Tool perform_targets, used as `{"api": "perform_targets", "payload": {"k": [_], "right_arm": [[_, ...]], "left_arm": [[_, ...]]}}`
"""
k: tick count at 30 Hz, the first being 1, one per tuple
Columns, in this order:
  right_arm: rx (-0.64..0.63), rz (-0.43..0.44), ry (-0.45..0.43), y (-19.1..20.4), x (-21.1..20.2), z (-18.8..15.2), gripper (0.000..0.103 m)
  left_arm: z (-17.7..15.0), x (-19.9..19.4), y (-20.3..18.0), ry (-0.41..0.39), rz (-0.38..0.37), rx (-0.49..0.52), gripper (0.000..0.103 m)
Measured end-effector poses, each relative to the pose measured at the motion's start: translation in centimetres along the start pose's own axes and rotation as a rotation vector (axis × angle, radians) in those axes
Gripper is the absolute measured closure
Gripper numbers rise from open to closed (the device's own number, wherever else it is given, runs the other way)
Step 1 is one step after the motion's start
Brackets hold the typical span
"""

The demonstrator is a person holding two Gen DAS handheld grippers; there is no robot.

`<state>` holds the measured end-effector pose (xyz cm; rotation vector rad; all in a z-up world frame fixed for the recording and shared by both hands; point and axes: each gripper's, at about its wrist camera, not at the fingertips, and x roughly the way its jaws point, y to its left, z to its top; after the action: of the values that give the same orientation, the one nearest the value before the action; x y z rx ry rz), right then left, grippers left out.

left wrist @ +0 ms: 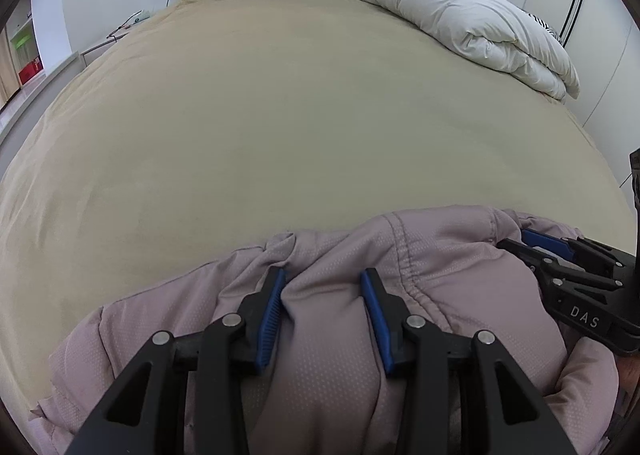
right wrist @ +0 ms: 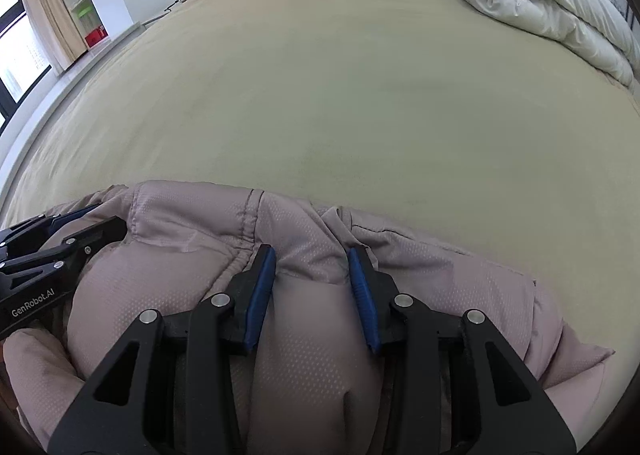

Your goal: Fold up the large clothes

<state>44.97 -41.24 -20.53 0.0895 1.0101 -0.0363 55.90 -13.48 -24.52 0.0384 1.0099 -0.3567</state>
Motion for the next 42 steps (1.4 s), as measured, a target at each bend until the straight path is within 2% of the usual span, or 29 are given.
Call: {"api": "perform_targets", "payload": {"k": [4,6,7,8,10,12,13,16,17,19,23,26,29,31,32,34,37,40,42], "right_arm": [[-0.014,-0.018,-0.007,0.3,0.0,0.0,0.066],[-0.001,-0.004,-0.005,0.4,-0.9,0.3,0.066],[0.026,0.013,-0.015,0.5,-2.0,0.2,0.066],[0.077,0.062,-0.065,0.9,-3.8,0.3,0.066],[0.114,0.134,-0.163,1.0,-7.2,0.3,0.064],[0.088,0.159,-0.165,2.2,-8.2,0.3,0.064],[0.035,0.158,-0.129,3.5,-7.8,0.3,0.064],[-0.102,0.07,-0.038,6.5,-5.0,-1.0,0.063],[-0.124,0.034,-0.034,7.1,-3.9,-1.4,0.063],[-0.147,-0.001,-0.054,7.1,-2.5,-2.6,0.063],[-0.132,-0.01,-0.063,6.9,-0.9,-2.3,0.063],[-0.115,0.012,-0.075,6.9,-2.9,-1.9,0.063],[-0.009,0.085,-0.179,4.9,-8.0,-3.2,0.063],[0.01,0.092,-0.242,4.0,-11.1,-4.6,0.063],[0.004,0.078,-0.259,3.9,-12.1,-5.3,0.063],[-0.036,0.034,-0.224,3.9,-12.3,-7.0,0.063],[-0.121,-0.023,-0.142,5.3,-9.0,-9.5,0.063],[-0.133,-0.015,-0.181,4.9,-8.8,-10.3,0.062],[-0.086,-0.011,-0.178,4.5,-10.2,-10.2,0.062]], "left_arm": [[0.2,-0.5,-0.5,0.001,0.014,0.004,0.059],[0.4,-2.1,-0.3,-0.007,-0.006,-0.038,0.059],[0.3,-3.2,-0.1,-0.023,-0.024,-0.061,0.059],[0.2,-4.4,0.1,-0.051,-0.033,-0.073,0.056],[-0.1,-6.3,0.2,-0.104,-0.004,-0.069,0.052],[-0.6,-6.7,0.4,-0.111,0.039,-0.06,0.049],[-0.9,-6.3,0.7,-0.095,0.048,-0.066,0.049],[-1.8,-5.2,1.9,-0.078,0.013,-0.12,0.044],[-1.9,-4.7,2.3,-0.073,-0.007,-0.14,0.04],[-2.3,-3.7,3.3,-0.054,-0.052,-0.176,0.038],[-2.4,-3.3,3.2,-0.056,-0.049,-0.174,0.037],[-2.7,-5.9,3.2,-0.088,-0.08,-0.214,0.041],[-3.5,-9.7,1.7,-0.174,-0.089,-0.159,0.042],[-4.0,-10.9,-0.2,-0.192,-0.084,-0.08,0.042],[-4.4,-10.7,-1.2,-0.184,-0.051,-0.031,0.042],[-5.3,-9.4,-1.8,-0.151,-0.007,0.007,0.042],[-6.5,-7.2,-1.0,-0.115,0.018,-0.026,0.039],[-6.5,-7.2,-1.5,-0.1,0.042,0.01,0.039],[-6.3,-8.9,-1.4,-0.11,0.009,-0.008,0.039]]}}
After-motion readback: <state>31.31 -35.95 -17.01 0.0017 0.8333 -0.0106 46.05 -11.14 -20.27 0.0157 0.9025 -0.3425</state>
